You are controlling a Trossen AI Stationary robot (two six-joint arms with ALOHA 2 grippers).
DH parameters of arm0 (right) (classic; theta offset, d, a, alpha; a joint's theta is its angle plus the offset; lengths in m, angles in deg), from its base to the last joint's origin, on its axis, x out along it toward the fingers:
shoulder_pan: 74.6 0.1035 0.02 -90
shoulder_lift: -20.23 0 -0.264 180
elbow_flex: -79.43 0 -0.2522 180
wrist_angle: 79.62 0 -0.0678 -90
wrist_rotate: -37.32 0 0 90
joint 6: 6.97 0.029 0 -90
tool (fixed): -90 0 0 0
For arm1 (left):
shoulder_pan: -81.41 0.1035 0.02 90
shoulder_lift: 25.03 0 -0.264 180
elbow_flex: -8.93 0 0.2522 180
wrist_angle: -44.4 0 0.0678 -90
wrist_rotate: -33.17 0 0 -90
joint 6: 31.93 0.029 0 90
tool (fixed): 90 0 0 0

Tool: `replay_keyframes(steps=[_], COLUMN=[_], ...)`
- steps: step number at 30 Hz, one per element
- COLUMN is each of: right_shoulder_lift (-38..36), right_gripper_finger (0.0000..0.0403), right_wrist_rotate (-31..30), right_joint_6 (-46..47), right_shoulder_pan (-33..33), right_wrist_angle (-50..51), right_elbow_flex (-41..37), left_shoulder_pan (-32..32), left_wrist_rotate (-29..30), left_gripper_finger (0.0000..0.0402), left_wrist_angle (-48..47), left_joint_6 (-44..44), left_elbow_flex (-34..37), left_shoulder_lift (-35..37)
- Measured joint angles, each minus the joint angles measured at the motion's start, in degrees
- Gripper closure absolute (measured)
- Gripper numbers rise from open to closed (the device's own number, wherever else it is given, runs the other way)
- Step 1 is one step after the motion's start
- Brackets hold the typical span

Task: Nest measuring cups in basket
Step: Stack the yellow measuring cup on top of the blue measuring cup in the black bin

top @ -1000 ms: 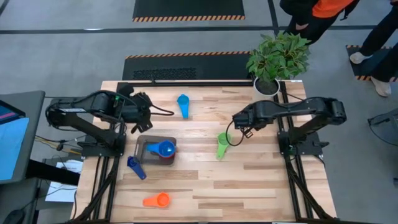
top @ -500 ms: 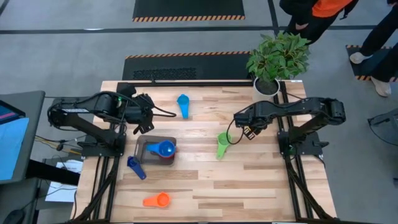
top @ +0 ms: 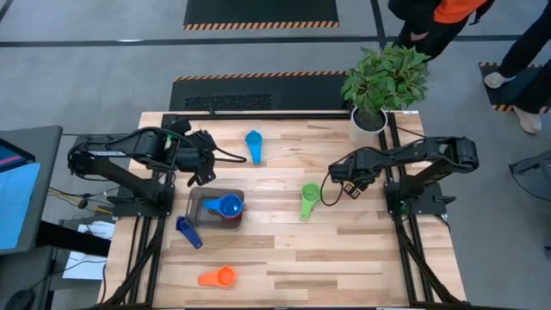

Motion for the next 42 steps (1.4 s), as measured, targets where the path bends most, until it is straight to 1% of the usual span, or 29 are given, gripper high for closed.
replay_keyframes(steps=[5, 10, 16, 22, 27, 32, 38, 42], right_shoulder_lift=[0.0, 0.0, -0.02, 0.0, 0.0, 0.0, 0.0, 0.0], right_gripper_finger=[0.022, 0.0215, 0.0215, 0.022, 0.0214, 0.0213, 0.024, 0.0279], right_wrist_rotate=[-1.83, -2.11, -7.03, -3.9, -4.76, -3.78, -2.88, -1.68], right_joint_6=[0.05, -0.51, -4.95, -8.93, -9.69, -10.95, -10.08, -10.02], right_shoulder_pan=[0.02, 0.02, -0.48, -2.68, -3.16, -4.68, -5.21, -5.2], right_wrist_angle=[-1.77, -0.81, -0.25, -2.77, -5.04, -9.59, -9.97, -10.88], right_elbow_flex=[-0.86, 1.46, 2.85, 0.85, -0.12, -2.4, -2.76, -2.76], left_shoulder_pan=[0.0, 0.0, 0.0, 0.0, 0.0, 0.0, 0.0, 0.0], left_wrist_rotate=[-1.12, -1.44, -1.42, -1.56, -1.73, -1.95, -2.6, -2.6], left_gripper_finger=[0.0284, 0.0284, 0.0284, 0.0284, 0.0284, 0.0284, 0.0284, 0.0284], left_wrist_angle=[0.15, 0.21, 0.23, 0.23, 0.23, 0.23, 0.23, 0.23], left_joint_6=[-0.27, -0.68, -1.07, -2.19, -2.56, -2.63, -2.73, -2.75], left_elbow_flex=[0.0, 0.0, 0.0, 0.0, 0.0, 0.0, 0.0, 0.0], left_shoulder_lift=[0.01, 0.01, 0.01, 0.01, 0.01, 0.01, 0.01, 0.01])
